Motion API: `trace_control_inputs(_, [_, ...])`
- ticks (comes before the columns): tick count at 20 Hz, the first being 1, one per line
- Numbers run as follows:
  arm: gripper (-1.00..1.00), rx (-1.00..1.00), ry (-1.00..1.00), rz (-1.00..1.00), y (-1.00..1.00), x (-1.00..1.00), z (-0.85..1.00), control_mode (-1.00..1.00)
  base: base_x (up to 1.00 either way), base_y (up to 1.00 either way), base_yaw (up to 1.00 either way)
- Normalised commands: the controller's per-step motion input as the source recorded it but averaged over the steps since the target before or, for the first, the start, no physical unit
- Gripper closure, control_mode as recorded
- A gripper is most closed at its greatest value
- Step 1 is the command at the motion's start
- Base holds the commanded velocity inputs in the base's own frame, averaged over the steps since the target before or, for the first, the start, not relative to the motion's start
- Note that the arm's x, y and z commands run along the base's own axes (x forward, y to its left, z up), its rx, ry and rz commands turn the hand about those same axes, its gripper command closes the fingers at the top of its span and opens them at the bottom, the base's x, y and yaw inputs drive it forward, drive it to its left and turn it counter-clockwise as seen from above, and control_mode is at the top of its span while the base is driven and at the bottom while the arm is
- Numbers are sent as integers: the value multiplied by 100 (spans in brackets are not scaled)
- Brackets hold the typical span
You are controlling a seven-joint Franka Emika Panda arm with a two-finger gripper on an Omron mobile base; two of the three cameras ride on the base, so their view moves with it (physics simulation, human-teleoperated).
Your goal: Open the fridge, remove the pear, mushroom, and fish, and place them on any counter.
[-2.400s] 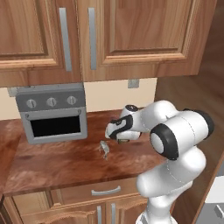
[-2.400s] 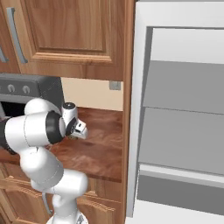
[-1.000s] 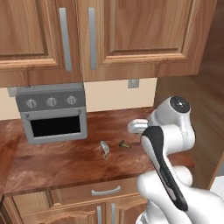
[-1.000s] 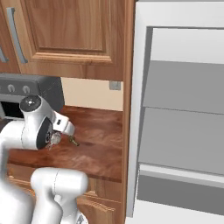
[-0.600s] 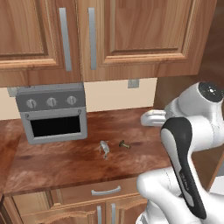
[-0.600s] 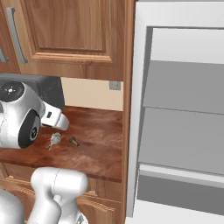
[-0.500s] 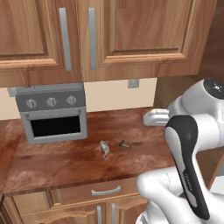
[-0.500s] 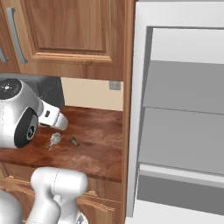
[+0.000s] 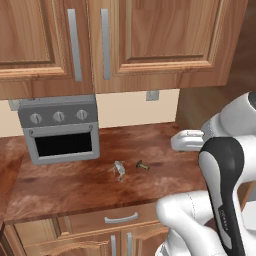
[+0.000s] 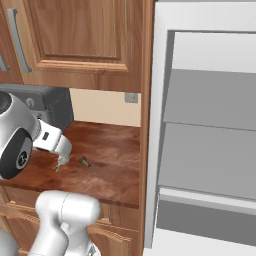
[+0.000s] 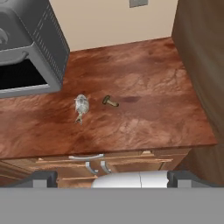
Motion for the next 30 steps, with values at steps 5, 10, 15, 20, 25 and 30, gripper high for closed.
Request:
trace_control_inputs(5, [-100,0,0,0,0,0,0,-100,0,0,0])
trace_control_inputs(10, [-100,0,0,0,0,-6,7,100,-23,-1,-2])
trace_control_inputs(15, [-100,0,0,0,0,0,0,100,-82,-15,-12])
trace_control_inputs(20, [-100,0,0,0,0,0,0,100,-62,-41,-11])
trace_control_inputs(25, [-100,0,0,0,0,0,0,100,-12,-55,-2])
trace_control_inputs(30, [-100,0,0,0,0,0,0,100,0,-93,0])
